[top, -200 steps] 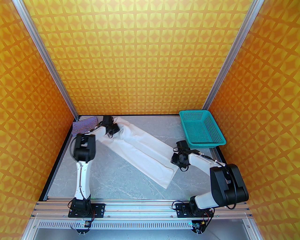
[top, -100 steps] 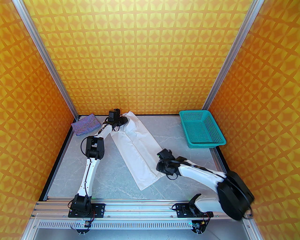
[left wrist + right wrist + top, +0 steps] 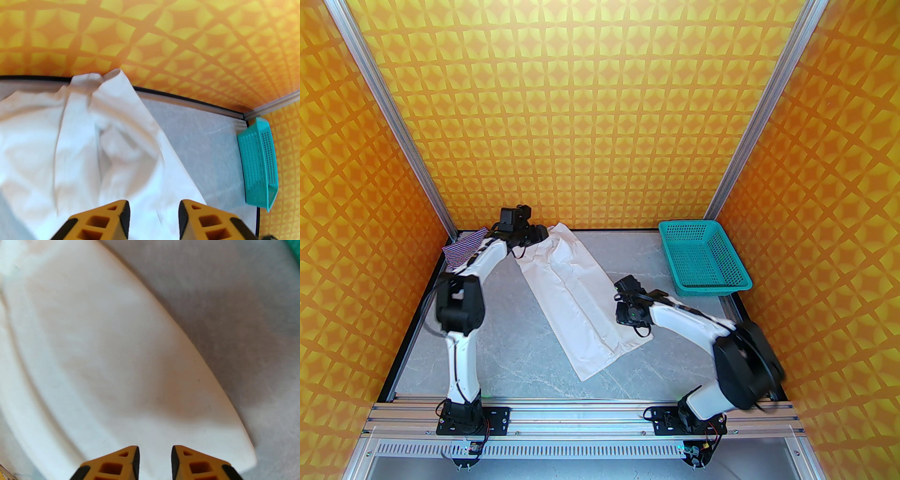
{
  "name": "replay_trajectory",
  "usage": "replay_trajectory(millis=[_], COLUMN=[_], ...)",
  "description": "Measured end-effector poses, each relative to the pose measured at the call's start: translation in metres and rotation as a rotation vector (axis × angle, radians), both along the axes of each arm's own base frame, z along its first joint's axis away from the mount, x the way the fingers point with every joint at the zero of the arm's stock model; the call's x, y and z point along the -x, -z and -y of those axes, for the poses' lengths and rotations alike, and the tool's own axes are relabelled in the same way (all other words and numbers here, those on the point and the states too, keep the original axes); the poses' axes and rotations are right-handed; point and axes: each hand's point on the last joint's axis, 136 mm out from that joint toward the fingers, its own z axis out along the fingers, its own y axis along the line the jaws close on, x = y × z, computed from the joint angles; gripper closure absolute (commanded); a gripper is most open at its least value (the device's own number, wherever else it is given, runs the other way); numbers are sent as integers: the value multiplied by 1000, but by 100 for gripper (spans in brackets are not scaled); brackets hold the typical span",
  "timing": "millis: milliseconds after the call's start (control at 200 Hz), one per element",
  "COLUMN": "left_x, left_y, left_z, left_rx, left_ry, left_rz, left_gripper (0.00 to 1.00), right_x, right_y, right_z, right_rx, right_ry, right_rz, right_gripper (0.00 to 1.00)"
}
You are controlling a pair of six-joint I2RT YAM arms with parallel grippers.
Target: Fold and stack the mixed laundry pile
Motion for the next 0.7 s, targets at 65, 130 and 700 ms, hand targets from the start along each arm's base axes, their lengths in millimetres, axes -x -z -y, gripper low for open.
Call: replay_trajectory(millis=[65,130,700], left_x=[12,20,-38], left_y=[18,45,138], left_z=[-3,-5,5], left_rx=[-14,-29,-52], left_ry=[-4,-8,12], left_rz=[-43,-100,-198], left_gripper=[66,67,70], right_x=[-2,-2,87], right_y=[11,20,22], right_z=[-5,-11,-104], right_rx=[-4,-15,-206], right_ry=[-20,-35,-177], right_rz=[-26,-55,-48], right_gripper=[75,76,77])
